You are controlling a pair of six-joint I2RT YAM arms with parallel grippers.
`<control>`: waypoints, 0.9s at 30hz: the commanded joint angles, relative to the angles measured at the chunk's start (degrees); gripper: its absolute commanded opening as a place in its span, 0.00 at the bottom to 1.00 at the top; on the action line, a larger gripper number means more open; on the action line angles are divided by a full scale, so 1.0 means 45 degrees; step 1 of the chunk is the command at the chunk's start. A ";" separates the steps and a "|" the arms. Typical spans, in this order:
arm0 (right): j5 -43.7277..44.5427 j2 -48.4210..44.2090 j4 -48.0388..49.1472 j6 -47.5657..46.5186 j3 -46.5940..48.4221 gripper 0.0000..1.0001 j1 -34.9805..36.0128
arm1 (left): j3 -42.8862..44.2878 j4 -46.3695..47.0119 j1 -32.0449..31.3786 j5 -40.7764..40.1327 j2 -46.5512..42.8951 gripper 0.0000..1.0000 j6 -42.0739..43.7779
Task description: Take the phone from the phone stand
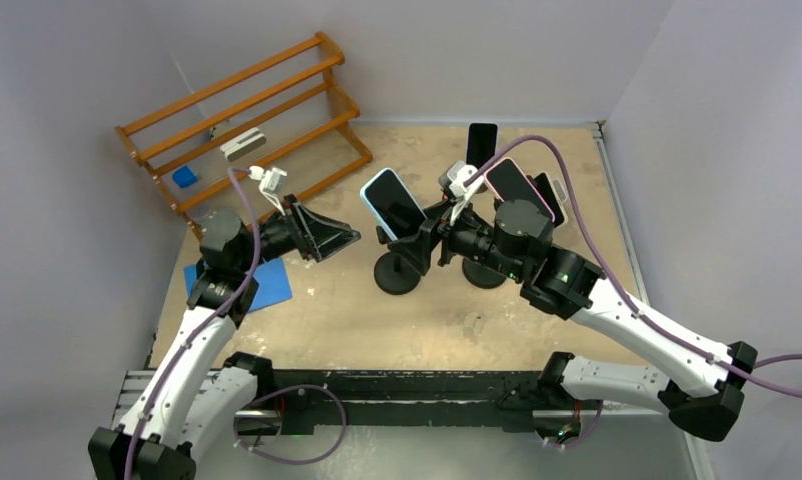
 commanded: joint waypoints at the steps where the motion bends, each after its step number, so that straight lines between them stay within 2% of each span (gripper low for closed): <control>1: 0.1917 0.0183 0.1806 -0.1153 0.1090 0.00 0.0588 | 0.0788 0.0157 0.0056 -0.1768 -0.0980 0.67 0.0596; 6: 0.4988 0.1516 0.2045 -0.1721 0.1757 0.00 0.2062 | 0.0908 0.0401 0.0056 -0.2512 -0.1471 0.72 0.0625; 16: 0.7299 0.2681 0.3676 -0.0998 0.1808 0.00 0.2451 | 0.0848 0.0533 0.0056 -0.3416 -0.2003 0.74 0.0844; 27: 0.9109 0.3596 0.4696 -0.1030 0.1962 0.00 0.3465 | 0.0359 0.2769 0.0045 -0.2338 -0.1368 0.71 0.0185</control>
